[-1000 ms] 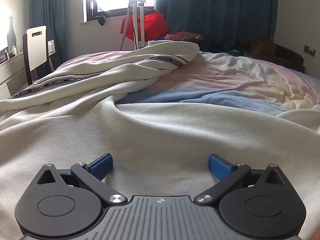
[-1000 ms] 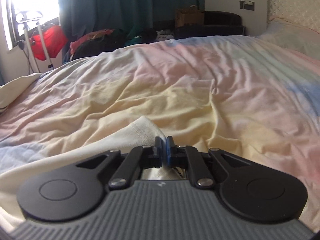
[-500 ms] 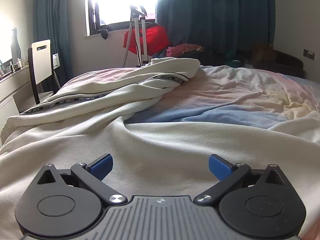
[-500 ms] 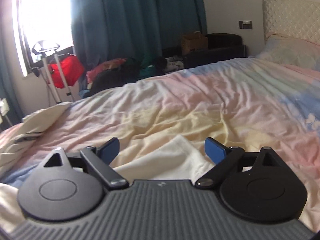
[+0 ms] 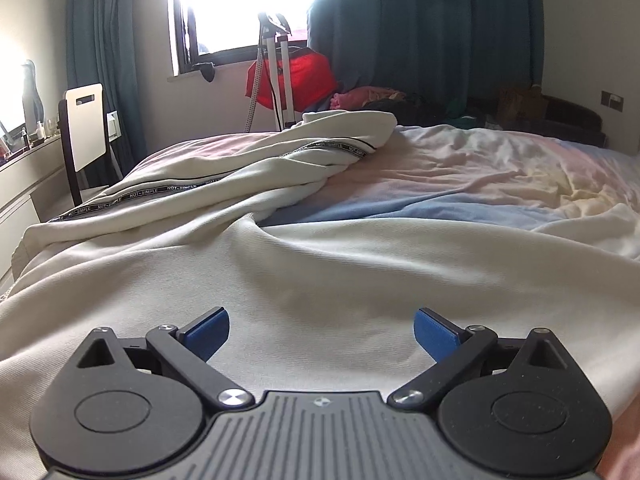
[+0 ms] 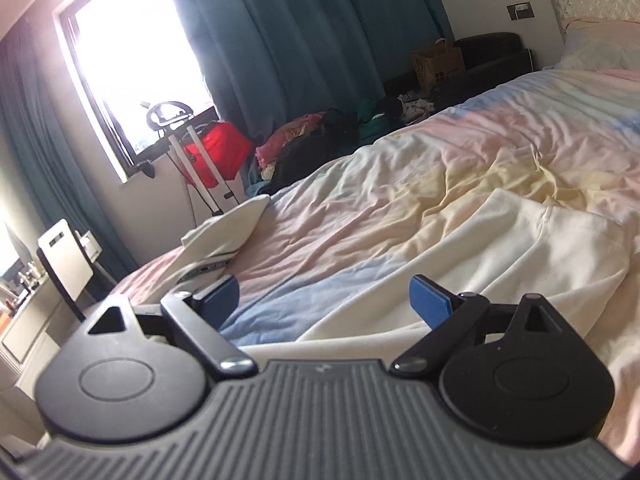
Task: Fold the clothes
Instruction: 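Grasp the pants edge with the left gripper and lift it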
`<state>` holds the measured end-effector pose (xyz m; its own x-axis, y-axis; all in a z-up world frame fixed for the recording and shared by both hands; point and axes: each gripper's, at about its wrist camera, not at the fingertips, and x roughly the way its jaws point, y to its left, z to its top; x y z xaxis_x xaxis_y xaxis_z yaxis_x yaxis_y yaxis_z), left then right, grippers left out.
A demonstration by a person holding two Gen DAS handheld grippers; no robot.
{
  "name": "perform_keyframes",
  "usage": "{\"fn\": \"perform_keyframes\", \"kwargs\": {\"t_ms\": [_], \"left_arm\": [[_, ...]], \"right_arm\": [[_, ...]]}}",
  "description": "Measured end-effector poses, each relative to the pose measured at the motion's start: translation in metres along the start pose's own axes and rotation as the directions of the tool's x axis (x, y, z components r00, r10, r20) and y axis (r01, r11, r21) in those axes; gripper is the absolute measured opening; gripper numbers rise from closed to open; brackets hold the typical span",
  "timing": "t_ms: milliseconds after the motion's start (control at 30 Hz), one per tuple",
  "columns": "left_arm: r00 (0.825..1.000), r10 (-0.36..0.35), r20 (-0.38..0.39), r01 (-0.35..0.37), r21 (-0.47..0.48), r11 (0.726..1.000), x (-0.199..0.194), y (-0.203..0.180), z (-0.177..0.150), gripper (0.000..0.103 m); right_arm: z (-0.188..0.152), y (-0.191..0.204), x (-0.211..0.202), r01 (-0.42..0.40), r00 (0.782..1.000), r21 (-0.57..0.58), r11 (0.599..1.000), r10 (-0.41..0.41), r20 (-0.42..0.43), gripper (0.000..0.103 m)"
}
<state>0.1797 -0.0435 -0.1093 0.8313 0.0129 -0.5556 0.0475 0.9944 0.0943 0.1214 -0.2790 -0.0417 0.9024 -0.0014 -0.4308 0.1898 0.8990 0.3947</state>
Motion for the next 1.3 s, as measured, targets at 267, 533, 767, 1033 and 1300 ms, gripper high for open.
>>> {"fn": "perform_keyframes", "kwargs": {"t_ms": [267,533,767,1033,1300], "left_arm": [[0.997,0.072,0.026,-0.075,0.167,0.983,0.097,-0.056,0.077,0.101],[0.973,0.154,0.174,-0.21,0.375,0.903,0.254,-0.139,0.185,0.103],[0.957,0.252,0.144,-0.289,0.405,0.868,0.371,-0.178,0.23,0.096],[0.987,0.159,0.031,-0.16,0.057,0.985,0.373,-0.123,0.268,0.019],[0.948,-0.171,0.27,0.197,-0.072,0.978,0.219,-0.048,0.32,0.016]], "right_arm": [[-0.008,-0.045,0.012,0.097,0.995,0.103,0.99,-0.096,-0.017,0.093],[-0.007,-0.051,0.062,0.169,0.984,0.031,0.985,-0.17,0.054,0.093],[-0.012,-0.058,0.116,0.229,0.972,-0.045,0.972,-0.226,0.069,0.093],[-0.017,-0.061,0.136,0.255,0.966,-0.079,0.964,-0.25,0.074,0.093],[-0.015,-0.046,0.115,0.29,0.953,-0.138,0.947,-0.273,0.132,0.093]]}}
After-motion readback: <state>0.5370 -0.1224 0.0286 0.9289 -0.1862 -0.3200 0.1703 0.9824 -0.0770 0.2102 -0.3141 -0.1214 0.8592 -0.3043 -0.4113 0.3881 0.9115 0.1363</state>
